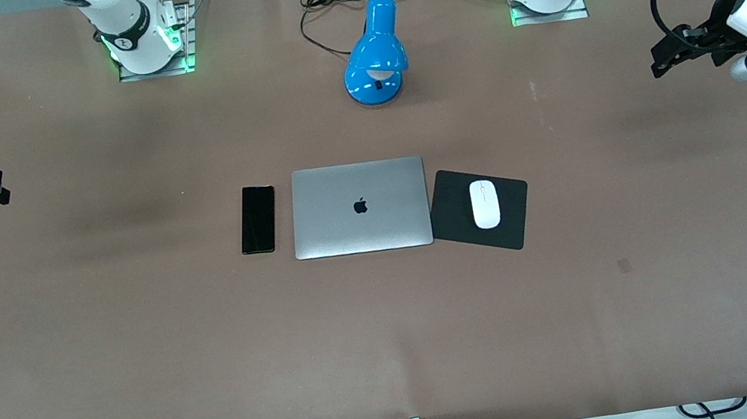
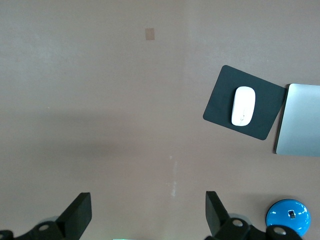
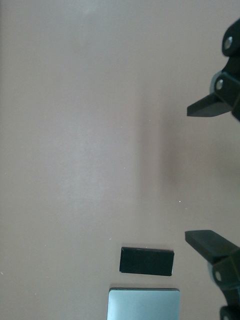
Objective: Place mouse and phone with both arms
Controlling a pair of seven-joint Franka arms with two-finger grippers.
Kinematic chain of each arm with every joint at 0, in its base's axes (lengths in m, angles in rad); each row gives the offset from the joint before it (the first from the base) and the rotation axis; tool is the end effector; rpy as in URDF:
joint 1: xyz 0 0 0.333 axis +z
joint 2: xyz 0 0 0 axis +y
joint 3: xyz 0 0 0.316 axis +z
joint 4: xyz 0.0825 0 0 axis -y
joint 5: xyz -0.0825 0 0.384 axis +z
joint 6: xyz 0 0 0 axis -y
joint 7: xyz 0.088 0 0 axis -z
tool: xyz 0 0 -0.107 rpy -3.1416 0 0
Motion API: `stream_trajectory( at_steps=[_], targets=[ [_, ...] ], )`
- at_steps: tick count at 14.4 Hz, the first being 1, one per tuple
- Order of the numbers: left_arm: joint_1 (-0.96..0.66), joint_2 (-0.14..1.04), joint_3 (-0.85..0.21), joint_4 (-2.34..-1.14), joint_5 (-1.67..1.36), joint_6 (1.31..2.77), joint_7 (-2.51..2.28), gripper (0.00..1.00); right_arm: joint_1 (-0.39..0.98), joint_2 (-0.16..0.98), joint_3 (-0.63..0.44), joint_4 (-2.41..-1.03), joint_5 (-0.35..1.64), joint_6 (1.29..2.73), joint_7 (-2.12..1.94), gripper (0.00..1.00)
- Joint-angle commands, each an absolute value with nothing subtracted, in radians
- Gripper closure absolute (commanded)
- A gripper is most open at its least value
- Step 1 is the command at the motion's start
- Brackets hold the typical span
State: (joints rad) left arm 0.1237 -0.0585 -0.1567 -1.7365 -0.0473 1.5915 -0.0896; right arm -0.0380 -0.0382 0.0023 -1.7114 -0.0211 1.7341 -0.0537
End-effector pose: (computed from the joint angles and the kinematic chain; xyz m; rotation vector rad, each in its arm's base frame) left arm 0.5326 -0.0247 0.5797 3.1044 0.0936 -0.1389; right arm 0.5547 -0.0217 0.5933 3.1163 0.0324 0.0934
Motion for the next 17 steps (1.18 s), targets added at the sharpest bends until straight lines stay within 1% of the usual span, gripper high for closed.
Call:
stream_trajectory(
  at_steps=[1,5,17],
  targets=[
    [0.120,-0.063,-0.158,-1.727,-0.066,1.588,-0.069,0.00,-0.041,-0.061,0.006,-1.704,-0.026,1.686,-0.095,0.00],
    [0.115,-0.055,-0.158,-1.718,-0.066,1.566,-0.067,0.00,-0.041,-0.060,0.006,-1.704,-0.017,1.697,-0.078,0.00],
    [0.117,-0.049,-0.158,-1.715,-0.066,1.566,-0.058,0.00,-0.041,-0.061,0.005,-1.706,0.011,1.684,-0.060,0.00]
  ],
)
